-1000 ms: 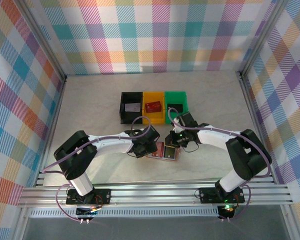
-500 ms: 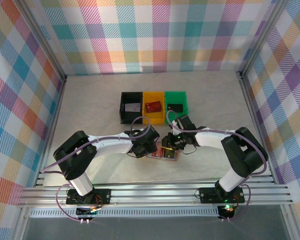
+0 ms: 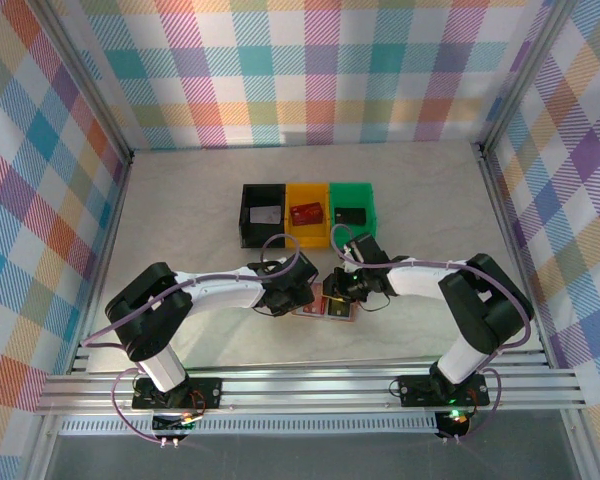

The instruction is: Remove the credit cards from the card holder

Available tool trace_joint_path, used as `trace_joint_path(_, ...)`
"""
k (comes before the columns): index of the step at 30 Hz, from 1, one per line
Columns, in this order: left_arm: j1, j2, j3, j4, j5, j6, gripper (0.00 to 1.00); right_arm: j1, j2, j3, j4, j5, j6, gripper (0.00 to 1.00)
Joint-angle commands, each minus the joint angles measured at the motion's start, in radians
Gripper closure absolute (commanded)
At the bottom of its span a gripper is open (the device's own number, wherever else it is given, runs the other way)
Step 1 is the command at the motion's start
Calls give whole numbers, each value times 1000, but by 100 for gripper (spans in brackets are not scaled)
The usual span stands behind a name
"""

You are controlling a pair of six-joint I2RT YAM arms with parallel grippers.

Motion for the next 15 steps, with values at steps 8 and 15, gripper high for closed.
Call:
trace_joint_path(8, -52, 143, -72, 165, 139, -32, 40, 2, 36, -24, 96, -46, 15, 87)
trace_joint_path(15, -57, 167, -75, 195, 150, -40, 41, 17, 6, -53, 174, -97, -2, 87)
